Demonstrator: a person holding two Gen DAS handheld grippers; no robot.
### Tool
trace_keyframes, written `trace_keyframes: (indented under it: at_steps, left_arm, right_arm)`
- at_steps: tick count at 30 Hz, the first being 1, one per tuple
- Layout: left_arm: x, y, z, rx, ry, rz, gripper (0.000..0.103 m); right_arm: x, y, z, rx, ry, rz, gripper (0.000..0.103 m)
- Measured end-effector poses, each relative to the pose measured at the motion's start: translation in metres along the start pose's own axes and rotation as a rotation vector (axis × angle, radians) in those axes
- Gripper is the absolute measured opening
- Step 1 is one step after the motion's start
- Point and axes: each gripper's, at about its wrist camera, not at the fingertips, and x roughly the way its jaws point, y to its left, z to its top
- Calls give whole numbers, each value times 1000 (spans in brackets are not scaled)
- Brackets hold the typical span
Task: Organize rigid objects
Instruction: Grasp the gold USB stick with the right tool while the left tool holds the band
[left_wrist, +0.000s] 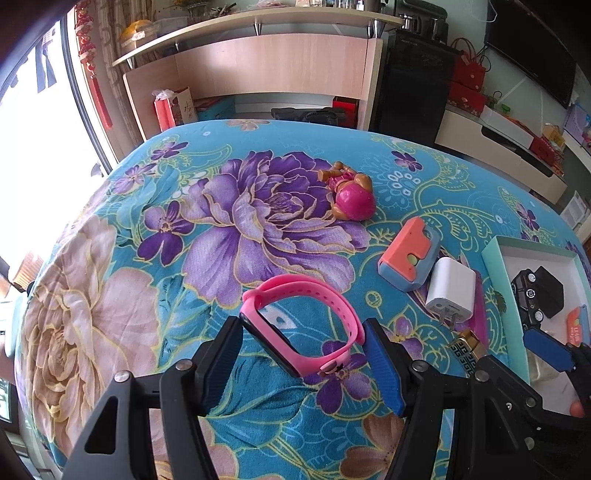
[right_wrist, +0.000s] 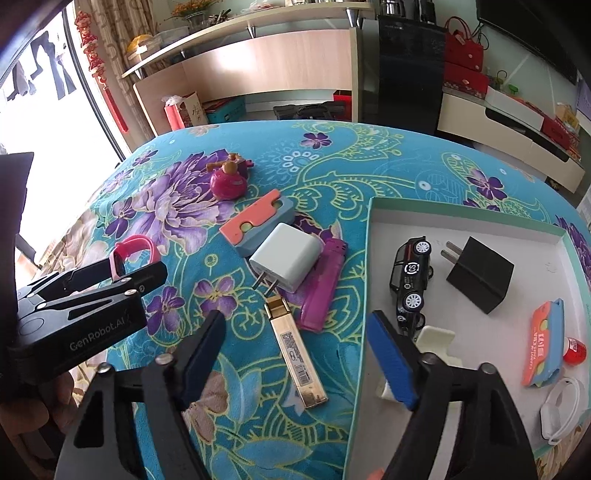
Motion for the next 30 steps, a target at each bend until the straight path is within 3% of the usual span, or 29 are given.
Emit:
trace_keyframes:
  at_steps: [2,4,10,17,30]
  left_arm:
    - [0,1,0,-3,1,-2,69]
    - [1,1,-1,-4,4,-4,69]
    - [4,2,-1,-7,16,-9,69]
    - [8,4,-1,-13,34,-11,69]
    - [10,4,-1,-14,46,-20,69]
  right_arm:
    - [3,4,-1,-16,12,13,64]
    - [7,8,-2,-32,29,22,50]
    - [14,16,-6,-72,54,15,35]
    - [12,17,-6,-80,52,25,25]
    - [20,8,-6,-66,77,-57,25]
